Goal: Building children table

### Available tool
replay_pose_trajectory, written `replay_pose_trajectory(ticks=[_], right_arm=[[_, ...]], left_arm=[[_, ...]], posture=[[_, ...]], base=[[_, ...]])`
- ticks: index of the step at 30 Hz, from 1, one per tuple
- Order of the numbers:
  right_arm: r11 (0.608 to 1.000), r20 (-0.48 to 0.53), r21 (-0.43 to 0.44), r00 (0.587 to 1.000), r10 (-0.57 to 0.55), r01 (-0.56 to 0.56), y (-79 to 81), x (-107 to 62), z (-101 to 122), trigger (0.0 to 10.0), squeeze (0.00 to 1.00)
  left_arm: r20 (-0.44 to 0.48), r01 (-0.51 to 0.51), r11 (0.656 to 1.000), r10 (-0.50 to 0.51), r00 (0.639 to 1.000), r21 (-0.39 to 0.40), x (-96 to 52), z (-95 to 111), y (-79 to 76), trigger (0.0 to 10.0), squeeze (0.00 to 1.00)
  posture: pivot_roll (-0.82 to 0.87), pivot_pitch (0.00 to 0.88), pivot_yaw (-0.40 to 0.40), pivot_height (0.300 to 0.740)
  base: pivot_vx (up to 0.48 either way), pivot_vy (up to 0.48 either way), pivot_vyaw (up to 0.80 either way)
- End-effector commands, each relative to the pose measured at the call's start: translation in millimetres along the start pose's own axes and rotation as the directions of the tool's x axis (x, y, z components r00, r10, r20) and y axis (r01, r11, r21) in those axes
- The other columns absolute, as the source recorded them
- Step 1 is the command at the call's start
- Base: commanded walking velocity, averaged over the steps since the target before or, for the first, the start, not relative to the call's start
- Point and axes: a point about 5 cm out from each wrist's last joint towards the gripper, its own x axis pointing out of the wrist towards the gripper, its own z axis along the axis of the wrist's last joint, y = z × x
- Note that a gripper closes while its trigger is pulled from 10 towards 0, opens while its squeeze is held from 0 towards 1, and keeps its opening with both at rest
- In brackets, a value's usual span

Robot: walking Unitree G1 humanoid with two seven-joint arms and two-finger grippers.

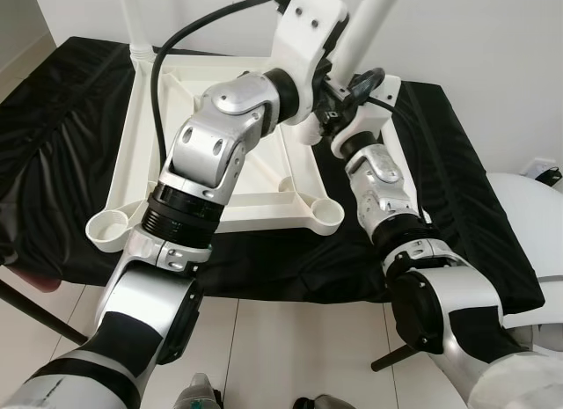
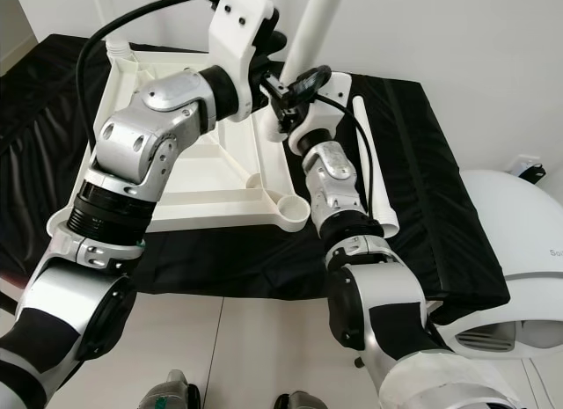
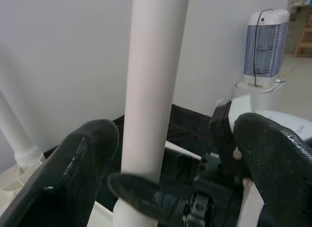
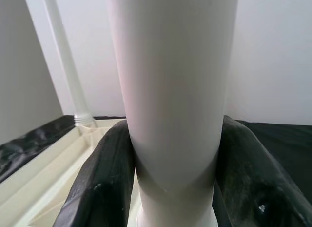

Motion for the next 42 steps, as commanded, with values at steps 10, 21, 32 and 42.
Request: replay_pose_trajectory(ticks=[10,21,32,42], right_arm=[[0.997,-0.038,-0.057,0.998,-0.05,0.047,-26.3,-18.0,-9.6,10.0,0.0],[0.994,-0.07,-0.097,0.996,-0.058,0.051,-41.0,-33.5,-17.1,10.0,0.0],[0.993,-0.048,-0.122,0.999,-0.017,0.011,-43.8,-42.1,-14.9,10.0,0.0],[0.992,-0.029,-0.103,0.998,0.065,-0.067,-49.8,-58.6,-12.6,10.0,0.0]], left_arm=[[-0.049,-0.013,0.999,0.012,0.999,-0.037,-13.9,-15.7,4.6,10.0,0.0],[-0.157,0.01,0.998,-0.019,0.987,-0.063,-28.2,-57.6,-14.8,10.0,0.0],[-0.341,0.133,0.985,-0.088,0.936,0.11,-38.3,-116.7,-36.3,10.0,0.0],[-0.462,0.231,0.966,-0.151,0.874,0.12,-45.9,-160.1,-49.2,10.0,0.0]], posture=[[0.08,0.0,-0.085,0.74],[0.07,0.0,-0.081,0.74],[0.05,0.0,-0.069,0.74],[0.04,0.012,-0.059,0.74]], base=[[0.0,0.0,0.0],[0.0,0.0,0.0],[0.0,0.0,0.0],[0.0,0.0,0.0]])
